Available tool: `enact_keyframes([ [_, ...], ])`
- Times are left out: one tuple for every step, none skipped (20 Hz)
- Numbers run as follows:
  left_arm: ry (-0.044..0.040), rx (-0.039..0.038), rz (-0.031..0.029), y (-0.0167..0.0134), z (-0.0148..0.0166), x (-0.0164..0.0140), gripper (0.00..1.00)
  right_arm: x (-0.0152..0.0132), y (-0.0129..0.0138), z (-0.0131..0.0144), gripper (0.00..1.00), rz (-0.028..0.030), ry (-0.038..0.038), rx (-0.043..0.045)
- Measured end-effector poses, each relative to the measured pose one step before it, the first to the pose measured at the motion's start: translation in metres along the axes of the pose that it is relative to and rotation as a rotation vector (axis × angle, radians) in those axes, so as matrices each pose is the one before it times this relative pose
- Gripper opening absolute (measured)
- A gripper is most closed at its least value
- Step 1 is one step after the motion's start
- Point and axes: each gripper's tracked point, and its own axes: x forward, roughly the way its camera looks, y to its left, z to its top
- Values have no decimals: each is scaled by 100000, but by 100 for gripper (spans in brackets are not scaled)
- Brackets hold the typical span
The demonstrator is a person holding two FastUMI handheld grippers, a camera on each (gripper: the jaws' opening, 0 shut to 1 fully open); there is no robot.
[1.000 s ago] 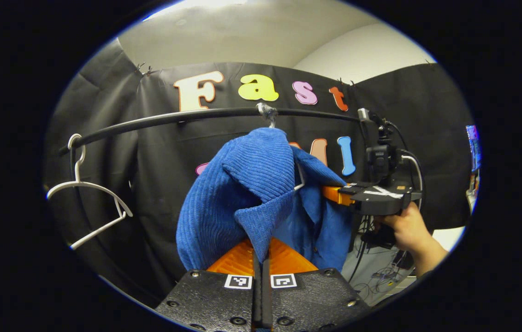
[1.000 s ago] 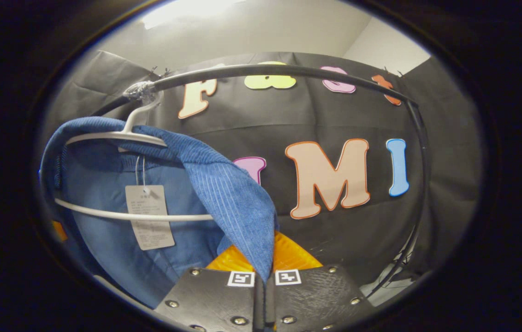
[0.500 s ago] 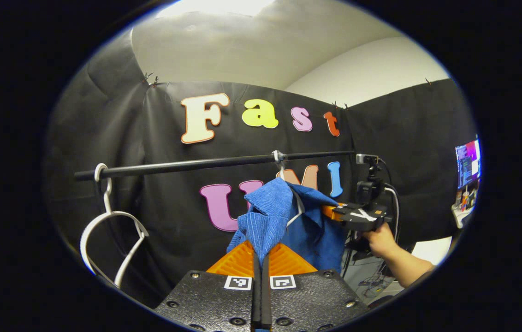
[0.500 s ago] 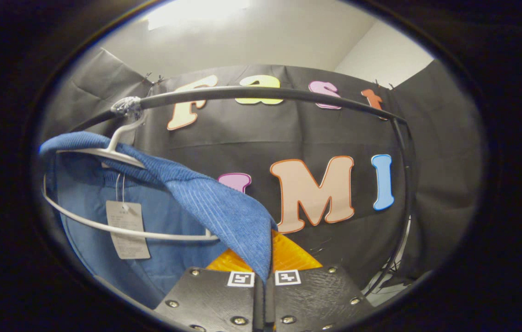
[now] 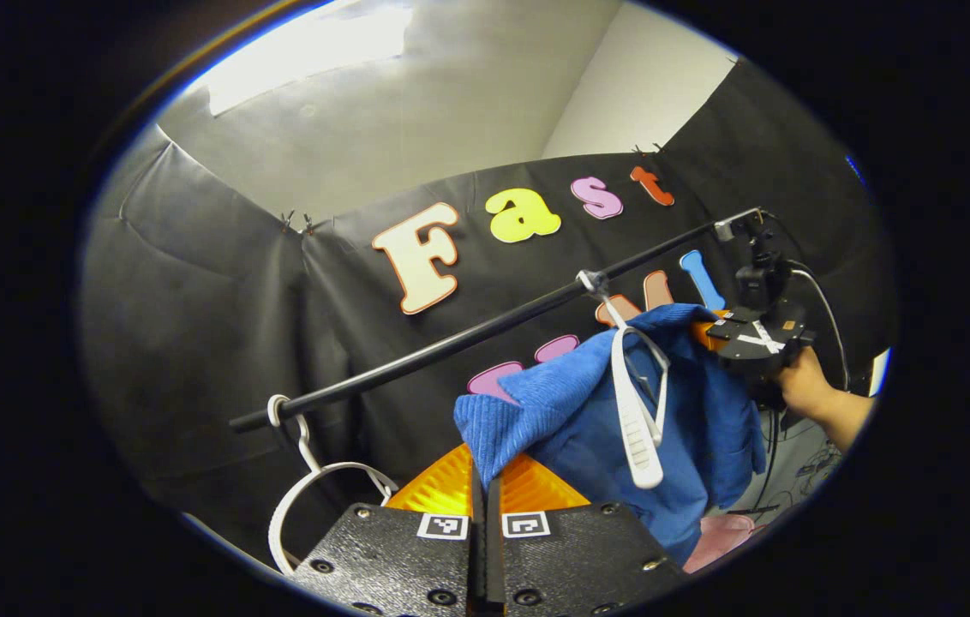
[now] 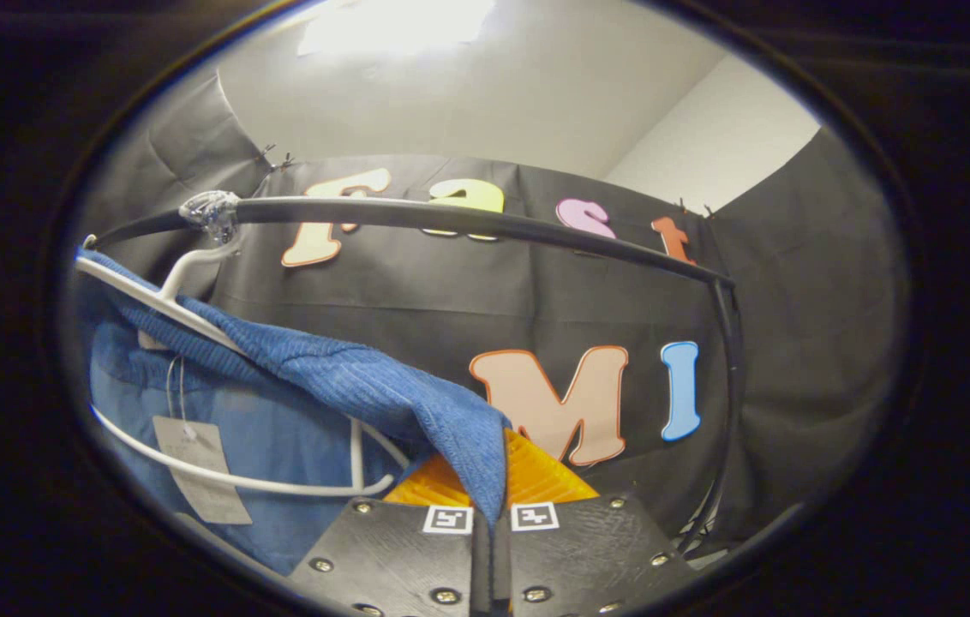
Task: Grasp the clothes on the hanger with both hands and then place them into the laundry hamper below.
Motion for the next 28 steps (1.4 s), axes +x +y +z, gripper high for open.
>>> enact_keyframes([
  [726, -937, -623, -663, -529, 500, 0, 548, -118, -364, 2, -1084, 447, 768],
  [1000, -1063, 675, -243, -489, 624, 0, 640, -243, -440, 2, -794, 1366, 679],
  [-765, -359, 1191, 214, -154, 704, 0, 577, -452, -386, 2, -1242, 769, 912],
  [-920, -1045, 1450, 207, -73, 607, 0, 678, -195, -420, 2, -59, 1020, 713],
  [-311, -1867, 505, -149, -197, 312, 0, 403, 47, -574, 2, 489, 1139, 548],
  [-563, -2618, -363, -286, -55, 330, 0, 511, 60, -547, 2, 532, 1218, -167],
  [404, -2762, -125, -282, -264, 278, 0, 329, 81, -437, 2, 409, 1267, -381],
  [-40, -1479, -243, -211, -66, 145, 0, 193, 201, -370, 2, 393, 1010, -151],
  [-925, -1062, 100, 16, 154, 179, 0, 80, 290, -341, 2, 872, 1135, 67],
  [-1028, -1705, 1139, 234, 123, 232, 0, 112, 351, -412, 2, 711, 1059, -33],
  [-864, -1295, 1197, 318, -122, 156, 0, 498, 185, -402, 2, 757, 1394, -110],
  [-283, -1410, 1279, 235, -152, 198, 0, 549, 421, -826, 2, 1329, 2117, 438],
  [161, -1160, 341, 32, -351, 43, 0, 517, 561, -1037, 2, 1607, 2575, 650],
  [572, -1437, -97, -103, -449, 84, 0, 571, 570, -975, 2, 1325, 2198, 730],
  [-59, -1555, 1859, 128, -442, 123, 0, 397, 580, -882, 2, 1700, 1576, 545],
  [-93, -298, 702, -73, -330, 366, 0, 430, 661, -926, 2, 1062, 1177, 34],
  [1083, -1213, -160, -347, -769, 425, 0, 532, 297, -1236, 2, 103, 2202, -143],
  [1090, -3130, 624, -165, -890, 274, 0, 407, 152, -1526, 2, -391, 2371, -178],
  [1811, -1857, -469, -199, -1030, 278, 0, 440, 251, -1617, 2, 594, 2988, 1280],
  [1478, -2464, 28, 10, -1101, 66, 0, 484, 239, -1738, 2, 973, 2489, 2840],
  [1035, -2459, -1004, -116, -1025, -57, 0, 103, -123, -1483, 2, 349, 2334, 2788],
  [2259, -2212, -220, -167, -1246, -119, 0, -294, -219, -1661, 2, 232, 1955, 2638],
  [1581, 15, 1035, 148, -1088, -51, 0, -310, -107, -917, 2, 20, 793, 939],
  [-54, 322, 361, 56, -581, -194, 0, -612, -166, -821, 2, -247, 1165, 308],
  [-714, -198, 748, 33, -335, -424, 0, -868, 55, -406, 2, 351, 373, 1126],
  [-802, 184, 807, 39, -109, -438, 0, -992, 245, -264, 7, 855, -570, 1234],
  [-3, -173, 466, -45, -315, -508, 0, -1170, 88, -152, 2, 220, -308, 868],
  [-364, -887, 102, -143, -6, -422, 0, -1163, -5, 137, 2, -139, -705, 914],
])
